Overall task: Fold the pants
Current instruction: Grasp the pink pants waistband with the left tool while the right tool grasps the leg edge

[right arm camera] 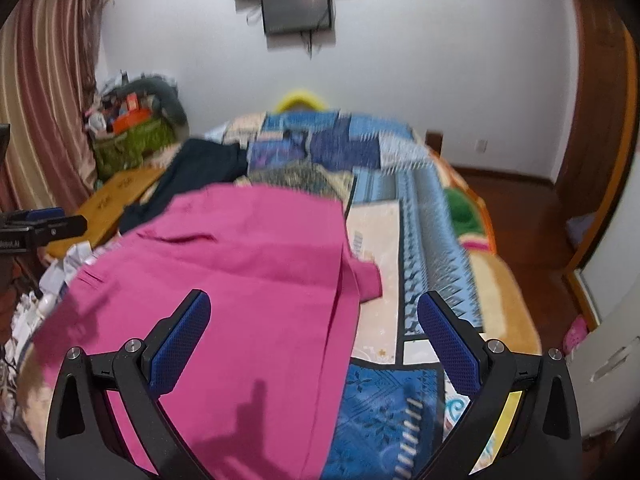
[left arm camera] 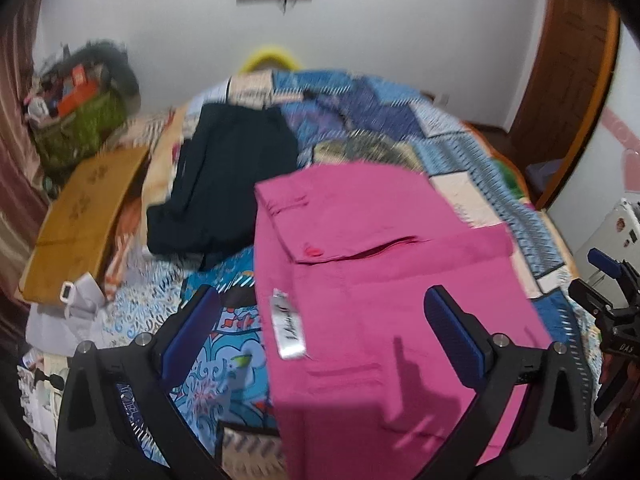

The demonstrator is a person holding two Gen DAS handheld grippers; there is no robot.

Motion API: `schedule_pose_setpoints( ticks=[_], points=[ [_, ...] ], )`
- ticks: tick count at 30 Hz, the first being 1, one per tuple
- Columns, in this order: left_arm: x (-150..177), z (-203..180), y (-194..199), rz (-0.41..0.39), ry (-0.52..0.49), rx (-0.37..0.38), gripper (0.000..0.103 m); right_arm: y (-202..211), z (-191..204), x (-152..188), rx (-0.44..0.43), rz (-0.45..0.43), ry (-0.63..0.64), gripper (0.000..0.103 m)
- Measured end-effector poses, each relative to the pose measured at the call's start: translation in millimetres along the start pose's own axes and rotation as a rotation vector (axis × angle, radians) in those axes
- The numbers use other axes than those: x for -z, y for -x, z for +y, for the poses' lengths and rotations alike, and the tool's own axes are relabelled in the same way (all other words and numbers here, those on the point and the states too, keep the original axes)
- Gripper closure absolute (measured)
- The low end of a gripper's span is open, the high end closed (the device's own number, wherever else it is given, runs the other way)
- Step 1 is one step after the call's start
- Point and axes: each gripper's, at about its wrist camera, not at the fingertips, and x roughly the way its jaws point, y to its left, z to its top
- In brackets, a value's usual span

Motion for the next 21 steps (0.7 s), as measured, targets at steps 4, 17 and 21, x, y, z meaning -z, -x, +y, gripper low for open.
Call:
schedule_pose_setpoints(
  ticks=[4,17,21],
  points=[
    [-6,18,-34,0.095,0.014,0.004,0.026,-29,-15,-5,-0.045,0.060,-0.032,0.001],
    [-21,27,-90,0.259,0.018,0.072,0.060,-94,-34,-31,-0.116,0.165,-0.019,0.035],
    [-20,25,-97,0.289,0.026,0.107,0.060,-108,-36,-33,-0.154,0.199,-0.022,0.048]
  ],
)
